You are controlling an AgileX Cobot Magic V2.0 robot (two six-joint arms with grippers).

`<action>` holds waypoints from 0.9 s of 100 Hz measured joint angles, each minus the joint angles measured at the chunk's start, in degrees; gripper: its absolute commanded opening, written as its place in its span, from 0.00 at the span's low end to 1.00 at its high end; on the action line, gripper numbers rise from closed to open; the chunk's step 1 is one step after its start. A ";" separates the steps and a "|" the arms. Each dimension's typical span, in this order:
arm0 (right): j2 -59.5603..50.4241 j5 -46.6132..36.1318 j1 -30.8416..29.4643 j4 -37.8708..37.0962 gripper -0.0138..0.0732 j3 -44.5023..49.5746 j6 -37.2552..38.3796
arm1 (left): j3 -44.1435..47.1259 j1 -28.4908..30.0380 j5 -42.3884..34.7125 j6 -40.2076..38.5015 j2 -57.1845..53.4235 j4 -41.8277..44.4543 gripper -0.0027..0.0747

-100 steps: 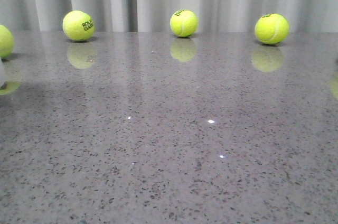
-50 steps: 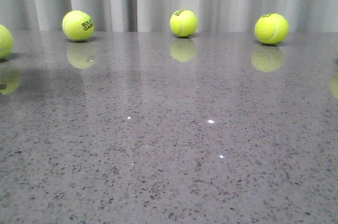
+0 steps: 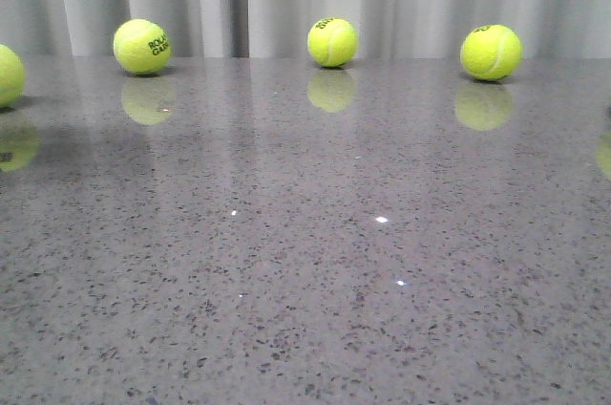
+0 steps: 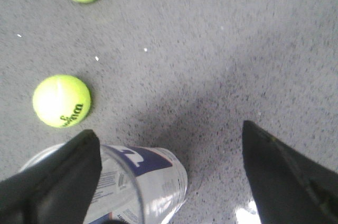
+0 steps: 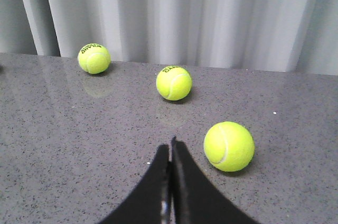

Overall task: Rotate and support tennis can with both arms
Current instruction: 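Lift the can with the left gripper and tilt it upright, then lower the upright can onto the table with the left gripper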

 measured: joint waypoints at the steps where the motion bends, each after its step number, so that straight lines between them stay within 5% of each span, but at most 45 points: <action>1: 0.00 0.00 0.00 0.00 0.08 0.00 0.00 | 0.00 0.00 -0.23 -0.31 -0.19 0.00 0.72; 36: 0.00 0.00 0.00 0.00 0.08 0.00 0.00 | 4.20 0.00 -7.01 -6.33 -13.99 0.00 0.72; 90: 0.00 0.00 0.00 0.00 0.08 0.00 0.00 | 45.27 0.00 -33.86 -14.06 -49.56 0.00 0.68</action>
